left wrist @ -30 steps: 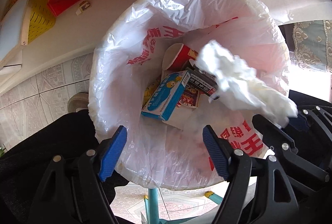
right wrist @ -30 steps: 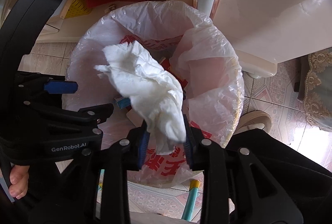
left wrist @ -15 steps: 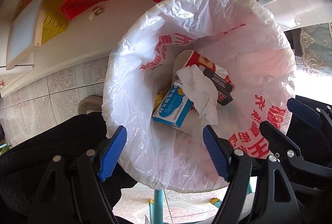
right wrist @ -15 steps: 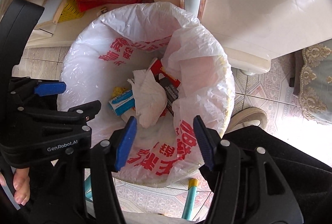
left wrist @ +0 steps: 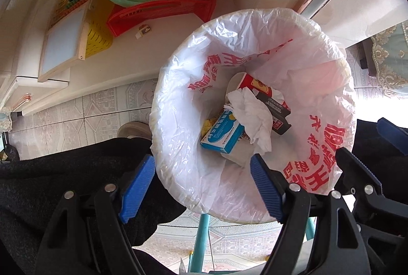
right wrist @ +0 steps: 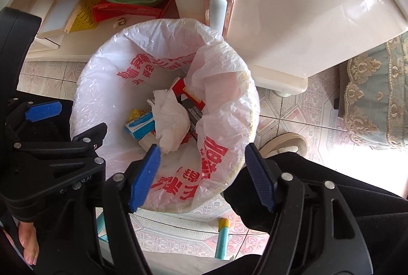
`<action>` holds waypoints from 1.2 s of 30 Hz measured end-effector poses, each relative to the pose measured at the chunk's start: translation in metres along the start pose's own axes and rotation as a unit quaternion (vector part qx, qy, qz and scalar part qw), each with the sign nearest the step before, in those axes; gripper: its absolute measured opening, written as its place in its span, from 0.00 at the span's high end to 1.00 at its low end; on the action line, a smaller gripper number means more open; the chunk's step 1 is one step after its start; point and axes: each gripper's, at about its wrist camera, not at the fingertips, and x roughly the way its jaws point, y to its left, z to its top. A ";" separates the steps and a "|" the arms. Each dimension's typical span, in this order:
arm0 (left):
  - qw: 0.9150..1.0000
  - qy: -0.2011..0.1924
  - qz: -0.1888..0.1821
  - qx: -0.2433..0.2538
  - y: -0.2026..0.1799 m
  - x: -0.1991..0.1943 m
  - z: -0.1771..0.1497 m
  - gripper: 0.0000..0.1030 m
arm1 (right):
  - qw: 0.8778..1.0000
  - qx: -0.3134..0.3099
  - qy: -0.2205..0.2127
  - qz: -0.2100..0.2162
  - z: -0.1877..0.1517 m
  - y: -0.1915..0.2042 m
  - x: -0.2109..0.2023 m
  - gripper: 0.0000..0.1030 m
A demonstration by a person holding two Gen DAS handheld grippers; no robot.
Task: Collect trash
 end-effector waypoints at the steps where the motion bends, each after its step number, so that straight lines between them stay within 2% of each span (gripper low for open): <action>1: 1.000 -0.008 0.001 -0.007 0.001 -0.007 -0.002 0.27 | 1.000 -0.001 -0.009 -0.006 -0.002 0.000 -0.007 0.35; 4: 0.999 -0.039 0.007 -0.022 0.001 -0.029 -0.010 0.27 | 0.999 0.005 -0.039 -0.011 -0.008 -0.004 -0.034 0.35; 10: 0.992 -0.119 0.008 -0.047 0.007 -0.095 -0.027 0.25 | 0.993 0.025 -0.116 0.017 -0.021 -0.012 -0.097 0.35; 14: 0.983 -0.172 0.002 -0.070 0.014 -0.145 -0.037 0.22 | 0.981 0.040 -0.191 0.011 -0.029 -0.018 -0.149 0.26; 18: 0.967 -0.239 0.011 -0.084 0.018 -0.200 -0.046 0.16 | 0.962 0.050 -0.267 0.001 -0.039 -0.023 -0.201 0.17; 24: 0.942 -0.324 0.028 -0.087 0.020 -0.271 -0.061 0.12 | 0.932 0.057 -0.357 -0.028 -0.055 -0.027 -0.266 0.14; 27: 0.929 -0.355 0.047 -0.094 0.018 -0.301 -0.071 0.07 | 0.917 0.060 -0.393 -0.039 -0.065 -0.028 -0.290 0.13; 31: 0.911 -0.399 0.045 -0.100 0.020 -0.336 -0.088 0.07 | 0.897 0.073 -0.432 -0.052 -0.079 -0.030 -0.320 0.09; 36: 0.898 -0.426 0.038 -0.109 0.018 -0.366 -0.109 0.07 | 0.882 0.082 -0.459 -0.065 -0.096 -0.032 -0.345 0.07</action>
